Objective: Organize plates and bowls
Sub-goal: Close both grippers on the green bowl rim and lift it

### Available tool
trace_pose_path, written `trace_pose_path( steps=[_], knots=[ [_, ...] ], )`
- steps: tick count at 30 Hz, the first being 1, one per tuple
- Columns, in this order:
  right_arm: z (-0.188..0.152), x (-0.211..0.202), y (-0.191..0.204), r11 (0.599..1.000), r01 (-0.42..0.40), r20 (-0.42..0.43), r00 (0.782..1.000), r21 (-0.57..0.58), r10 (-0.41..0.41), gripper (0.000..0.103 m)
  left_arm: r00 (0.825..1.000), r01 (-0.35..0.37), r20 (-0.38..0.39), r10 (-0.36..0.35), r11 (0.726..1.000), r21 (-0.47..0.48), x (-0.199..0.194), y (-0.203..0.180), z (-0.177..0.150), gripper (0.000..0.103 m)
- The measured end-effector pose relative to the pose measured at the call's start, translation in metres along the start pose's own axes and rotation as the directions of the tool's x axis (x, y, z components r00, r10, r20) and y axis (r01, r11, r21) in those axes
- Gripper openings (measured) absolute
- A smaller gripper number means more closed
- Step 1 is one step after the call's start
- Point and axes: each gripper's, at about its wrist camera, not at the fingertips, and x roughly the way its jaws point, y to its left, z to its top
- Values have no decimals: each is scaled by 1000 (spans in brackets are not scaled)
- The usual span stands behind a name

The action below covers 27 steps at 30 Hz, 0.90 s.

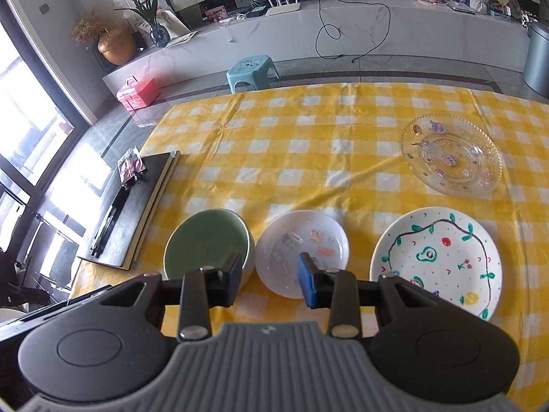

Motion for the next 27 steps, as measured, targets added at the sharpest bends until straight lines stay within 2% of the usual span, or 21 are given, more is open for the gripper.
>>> trace_pose_path(
  steps=[7,15,21,22,27],
  knots=[
    [15,45,9,1000,-23,-95,995,-6,22,32,999,6,-45,-8,999,-38,34,6,11,49],
    [20,82,17,1000,-10,-180,984,-21,6,21,994,8,-109,-17,996,-85,65,13,12,32],
    [19,95,16,1000,-17,-208,978,-11,14,11,991,15,-131,-26,996,-87,74,10,9,12],
    [19,96,15,1000,-19,-210,977,-11,17,7,991,16,-131,-27,996,-84,75,9,9,11],
    [18,94,17,1000,-19,-206,978,-3,18,6,992,1,-128,-11,997,-77,70,8,9,9]
  ],
)
